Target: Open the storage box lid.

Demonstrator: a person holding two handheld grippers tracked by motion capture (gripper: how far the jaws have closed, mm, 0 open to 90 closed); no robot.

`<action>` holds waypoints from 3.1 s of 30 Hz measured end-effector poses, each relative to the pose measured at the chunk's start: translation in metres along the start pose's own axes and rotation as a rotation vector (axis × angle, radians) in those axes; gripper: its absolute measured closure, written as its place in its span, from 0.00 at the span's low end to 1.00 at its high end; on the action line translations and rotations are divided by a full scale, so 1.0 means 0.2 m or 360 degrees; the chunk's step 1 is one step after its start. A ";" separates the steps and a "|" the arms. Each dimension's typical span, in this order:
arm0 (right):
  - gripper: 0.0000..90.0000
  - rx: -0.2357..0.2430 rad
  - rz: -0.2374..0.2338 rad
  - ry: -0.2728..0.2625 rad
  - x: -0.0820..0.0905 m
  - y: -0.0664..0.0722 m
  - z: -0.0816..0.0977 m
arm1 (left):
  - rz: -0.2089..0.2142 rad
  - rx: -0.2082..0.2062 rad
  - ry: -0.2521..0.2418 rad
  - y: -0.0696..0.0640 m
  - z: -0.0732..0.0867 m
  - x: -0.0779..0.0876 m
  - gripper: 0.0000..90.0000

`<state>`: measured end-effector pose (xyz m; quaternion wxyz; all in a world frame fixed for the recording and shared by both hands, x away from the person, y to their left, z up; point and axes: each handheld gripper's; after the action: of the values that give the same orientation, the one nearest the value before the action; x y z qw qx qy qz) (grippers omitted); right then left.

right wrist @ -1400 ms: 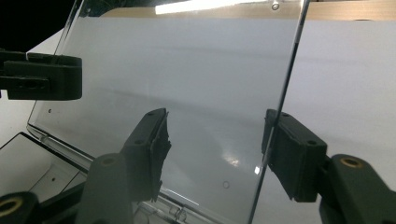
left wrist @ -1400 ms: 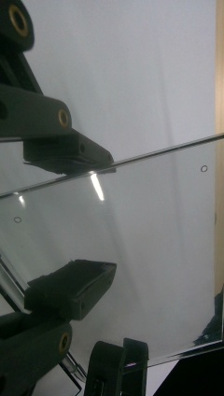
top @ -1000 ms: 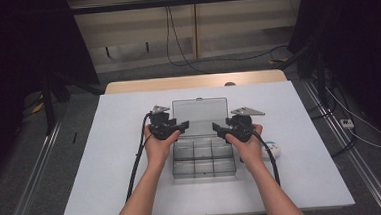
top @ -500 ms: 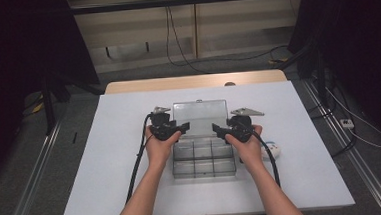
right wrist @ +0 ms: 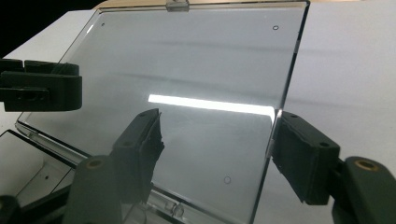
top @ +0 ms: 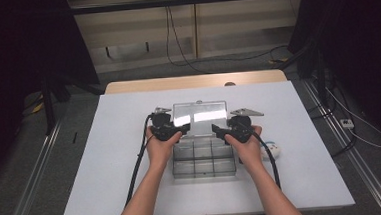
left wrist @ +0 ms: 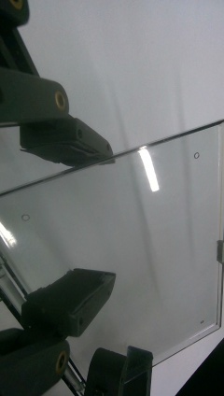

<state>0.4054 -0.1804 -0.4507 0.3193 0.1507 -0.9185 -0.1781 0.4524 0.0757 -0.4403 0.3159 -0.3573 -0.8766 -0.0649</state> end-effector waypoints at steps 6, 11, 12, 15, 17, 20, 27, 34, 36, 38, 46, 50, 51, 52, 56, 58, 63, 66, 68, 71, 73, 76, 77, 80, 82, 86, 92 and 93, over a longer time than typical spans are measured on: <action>0.36 -0.0004 0.0001 0.0003 0.00 0.00 0.00 | -0.0003 0.0008 0.0005 0.00 0.00 0.00 0.40; 0.36 -0.0014 -0.0001 0.0008 -0.01 0.00 0.00 | -0.0003 0.0021 0.0008 0.00 0.00 -0.01 0.39; 0.35 -0.0014 -0.0001 0.0010 -0.01 0.00 0.01 | -0.0001 0.0022 0.0009 0.00 0.00 -0.01 0.39; 0.34 -0.0017 0.0000 0.0013 -0.01 0.00 0.01 | -0.0001 0.0020 0.0017 0.00 0.01 -0.01 0.38; 0.33 -0.0027 0.0001 0.0021 -0.01 0.00 0.01 | 0.0008 0.0021 0.0026 0.00 0.01 -0.02 0.37; 0.31 -0.0037 -0.0005 0.0039 -0.02 0.00 0.01 | 0.0012 0.0032 0.0028 0.00 0.01 -0.02 0.36; 0.30 -0.0050 -0.0005 0.0048 -0.02 0.00 0.01 | 0.0014 0.0039 0.0031 0.00 0.01 -0.02 0.36; 0.30 -0.0075 -0.0010 0.0057 -0.02 0.00 0.02 | 0.0014 0.0046 0.0041 0.00 0.02 -0.02 0.34; 0.30 -0.0081 -0.0011 0.0060 -0.02 0.00 0.02 | 0.0019 0.0041 0.0043 0.00 0.02 -0.02 0.34; 0.29 -0.0086 -0.0009 0.0070 -0.02 -0.01 0.02 | 0.0017 0.0052 0.0042 0.00 0.03 -0.03 0.33; 0.29 -0.0119 -0.0012 0.0086 -0.02 -0.01 0.02 | 0.0023 0.0063 0.0049 0.00 0.03 -0.03 0.32; 0.29 -0.0126 -0.0013 0.0089 -0.03 -0.01 0.02 | 0.0023 0.0068 0.0052 0.00 0.03 -0.03 0.32; 0.29 -0.0129 -0.0012 0.0090 -0.03 -0.01 0.02 | 0.0024 0.0073 0.0051 0.00 0.03 -0.03 0.32; 0.29 -0.0132 -0.0012 0.0092 -0.03 -0.01 0.02 | 0.0024 0.0074 0.0050 0.00 0.03 -0.03 0.32; 0.29 -0.0142 -0.0015 0.0098 -0.03 -0.01 0.02 | 0.0029 0.0080 0.0056 0.00 0.04 -0.03 0.32; 0.28 -0.0150 -0.0015 0.0103 -0.03 -0.01 0.02 | 0.0030 0.0082 0.0062 0.00 0.04 -0.03 0.32; 0.27 -0.0158 -0.0009 0.0111 -0.03 -0.01 0.02 | 0.0033 0.0088 0.0068 0.00 0.04 -0.03 0.31; 0.27 -0.0172 -0.0012 0.0118 -0.03 -0.01 0.02 | 0.0036 0.0099 0.0071 0.00 0.04 -0.03 0.30; 0.26 -0.0169 -0.0017 0.0121 -0.03 -0.01 0.02 | 0.0039 0.0097 0.0074 0.00 0.04 -0.03 0.30; 0.26 -0.0176 -0.0019 0.0126 -0.03 -0.01 0.02 | 0.0042 0.0103 0.0078 0.00 0.04 -0.03 0.29; 0.26 -0.0177 -0.0018 0.0128 -0.03 -0.01 0.02 | 0.0042 0.0102 0.0078 0.00 0.04 -0.03 0.29; 0.26 -0.0183 -0.0020 0.0131 -0.03 -0.01 0.02 | 0.0048 0.0105 0.0087 0.00 0.04 -0.03 0.28; 0.26 -0.0185 -0.0021 0.0133 -0.03 -0.01 0.02 | 0.0050 0.0107 0.0088 0.00 0.04 -0.03 0.28; 0.26 -0.0188 -0.0024 0.0143 -0.03 -0.01 0.02 | 0.0059 0.0115 0.0093 0.00 0.04 -0.03 0.28; 0.25 -0.0192 -0.0026 0.0147 -0.03 -0.01 0.02 | 0.0061 0.0115 0.0096 0.00 0.04 -0.03 0.28; 0.25 -0.0203 -0.0027 0.0151 -0.03 -0.01 0.02 | 0.0079 0.0130 0.0108 -0.01 0.04 -0.04 0.26; 0.25 -0.0229 -0.0029 0.0160 -0.03 -0.02 0.02 | 0.0097 0.0142 0.0124 0.00 0.04 -0.04 0.24; 0.25 -0.0228 -0.0026 0.0159 -0.03 -0.02 0.02 | 0.0098 0.0137 0.0122 0.00 0.04 -0.04 0.24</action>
<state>0.4081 -0.1804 -0.4583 0.3732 0.1438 -0.8851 -0.2381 0.4516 0.0739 -0.4513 0.3660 -0.3675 -0.8544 -0.0308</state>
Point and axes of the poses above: each handheld gripper's, and its own axes: x roughly backward along the jaws, z roughly out of its underside, y roughly to its left, and after that the axes turned 14 degrees about -x, right-handed
